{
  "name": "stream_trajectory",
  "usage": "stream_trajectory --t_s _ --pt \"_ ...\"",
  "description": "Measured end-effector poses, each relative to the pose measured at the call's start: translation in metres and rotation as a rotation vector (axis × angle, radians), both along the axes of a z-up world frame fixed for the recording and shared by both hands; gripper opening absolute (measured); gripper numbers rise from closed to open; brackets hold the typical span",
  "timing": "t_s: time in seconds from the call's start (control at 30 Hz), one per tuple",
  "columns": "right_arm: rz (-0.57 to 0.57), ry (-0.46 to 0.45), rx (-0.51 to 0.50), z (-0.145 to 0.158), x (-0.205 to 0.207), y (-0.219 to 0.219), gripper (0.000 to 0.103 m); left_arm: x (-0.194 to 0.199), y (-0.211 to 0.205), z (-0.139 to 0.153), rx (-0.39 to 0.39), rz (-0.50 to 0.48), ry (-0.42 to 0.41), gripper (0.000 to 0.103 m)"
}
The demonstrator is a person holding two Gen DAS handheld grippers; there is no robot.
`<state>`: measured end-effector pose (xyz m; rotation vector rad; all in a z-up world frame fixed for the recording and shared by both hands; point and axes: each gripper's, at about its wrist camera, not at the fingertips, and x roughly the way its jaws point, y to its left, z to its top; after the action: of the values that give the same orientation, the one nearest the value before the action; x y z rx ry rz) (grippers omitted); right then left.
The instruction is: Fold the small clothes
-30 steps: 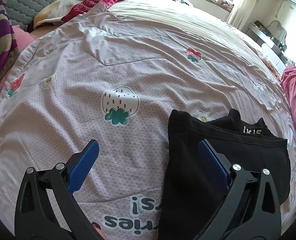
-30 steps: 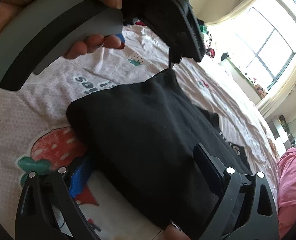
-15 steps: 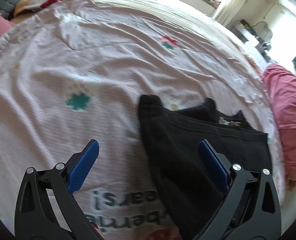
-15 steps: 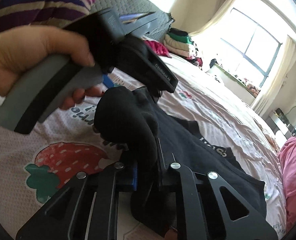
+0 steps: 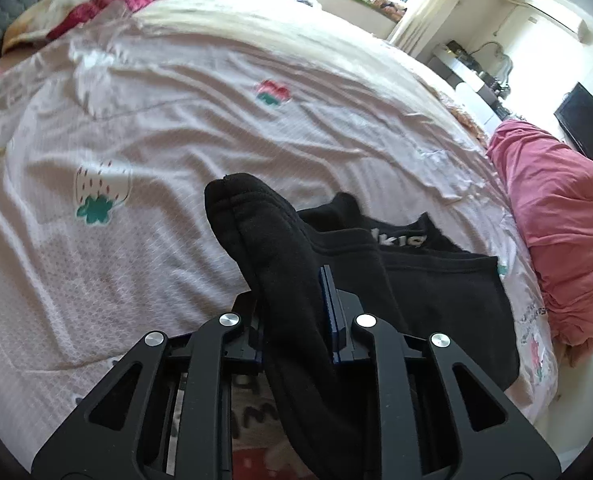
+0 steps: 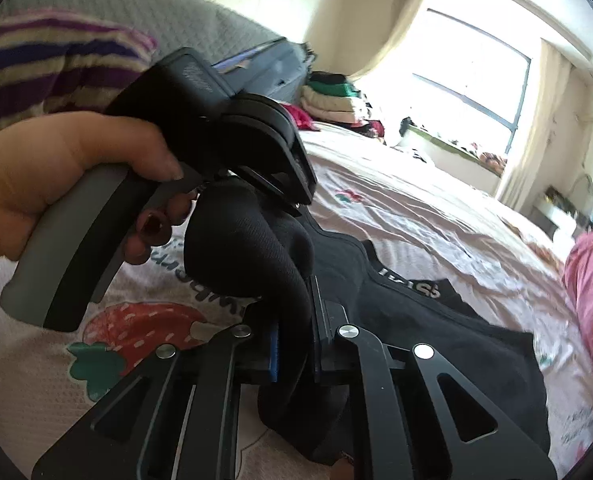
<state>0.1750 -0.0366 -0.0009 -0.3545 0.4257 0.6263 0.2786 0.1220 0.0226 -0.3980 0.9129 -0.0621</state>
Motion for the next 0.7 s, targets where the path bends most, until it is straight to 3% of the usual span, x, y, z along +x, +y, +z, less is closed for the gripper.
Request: stream_trajectory --t_s 0.17,0.37,0.7 --pt "-0.043 0.011 0.09 0.011 -0.001 -0.026 0.009 -0.007 -0.028 0.03 0.029 0.0 -0.046 0.014" --pt "-0.102 0.042 0.175 0.016 0.0 -0.061 0.009 0.002 -0.071 0.054 0.098 -0.029 -0.036 0.014" --pt "-0.21 0.194 0.359 0.01 0.013 -0.128 0.006 0.035 -0.165 0.06 0.244 -0.12 0.037 0.014"
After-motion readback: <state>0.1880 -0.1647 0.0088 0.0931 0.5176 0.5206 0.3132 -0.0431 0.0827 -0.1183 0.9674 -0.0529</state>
